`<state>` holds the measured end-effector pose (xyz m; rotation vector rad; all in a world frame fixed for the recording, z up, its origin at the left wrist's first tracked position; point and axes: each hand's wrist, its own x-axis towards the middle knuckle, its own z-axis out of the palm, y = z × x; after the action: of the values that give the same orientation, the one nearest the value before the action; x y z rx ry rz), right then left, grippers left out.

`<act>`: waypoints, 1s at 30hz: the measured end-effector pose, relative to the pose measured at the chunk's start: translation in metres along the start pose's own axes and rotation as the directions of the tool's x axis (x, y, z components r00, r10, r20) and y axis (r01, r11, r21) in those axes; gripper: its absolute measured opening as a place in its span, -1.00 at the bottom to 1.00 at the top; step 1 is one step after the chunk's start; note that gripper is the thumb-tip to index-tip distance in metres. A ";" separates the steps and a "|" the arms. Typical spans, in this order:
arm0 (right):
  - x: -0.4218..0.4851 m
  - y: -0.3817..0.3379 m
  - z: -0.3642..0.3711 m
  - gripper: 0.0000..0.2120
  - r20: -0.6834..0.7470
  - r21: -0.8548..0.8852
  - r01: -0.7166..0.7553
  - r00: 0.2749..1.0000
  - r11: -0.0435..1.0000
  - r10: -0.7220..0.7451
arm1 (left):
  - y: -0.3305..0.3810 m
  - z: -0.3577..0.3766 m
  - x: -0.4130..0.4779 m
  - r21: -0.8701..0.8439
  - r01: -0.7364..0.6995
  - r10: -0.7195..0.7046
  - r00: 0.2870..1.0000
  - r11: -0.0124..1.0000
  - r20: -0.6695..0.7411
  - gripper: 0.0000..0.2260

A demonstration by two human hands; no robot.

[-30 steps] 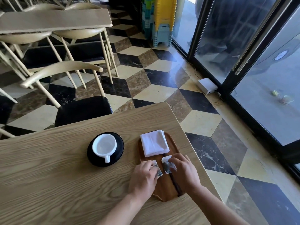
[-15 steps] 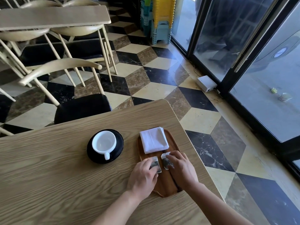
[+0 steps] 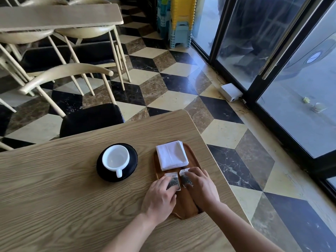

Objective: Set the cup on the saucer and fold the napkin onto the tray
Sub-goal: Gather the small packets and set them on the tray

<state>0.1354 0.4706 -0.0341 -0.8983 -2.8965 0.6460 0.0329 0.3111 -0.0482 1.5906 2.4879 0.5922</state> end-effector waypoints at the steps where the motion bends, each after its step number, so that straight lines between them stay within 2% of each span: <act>1: 0.000 0.000 0.001 -0.69 0.004 -0.007 0.000 1.000 1.000 0.000 | 0.000 0.000 -0.001 0.015 0.000 0.000 1.000 1.000 0.009 -0.76; 12: -0.001 -0.002 0.004 -0.70 0.007 0.012 0.005 1.000 1.000 -0.006 | 0.004 -0.003 0.004 0.070 -0.005 0.001 0.998 0.998 0.056 -0.74; 22: -0.001 -0.002 0.007 -0.78 -0.015 0.077 -0.054 0.998 0.996 0.055 | 0.003 -0.005 0.002 0.090 -0.008 0.005 0.999 0.996 0.042 -0.76; 30: 0.001 -0.002 0.005 -0.75 0.000 0.070 -0.046 0.999 0.996 0.046 | 0.004 -0.004 0.003 0.101 -0.008 0.002 0.998 0.995 0.061 -0.80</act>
<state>0.1330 0.4674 -0.0380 -0.9586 -2.8399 0.7454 0.0338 0.3139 -0.0430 1.6242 2.5063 0.4177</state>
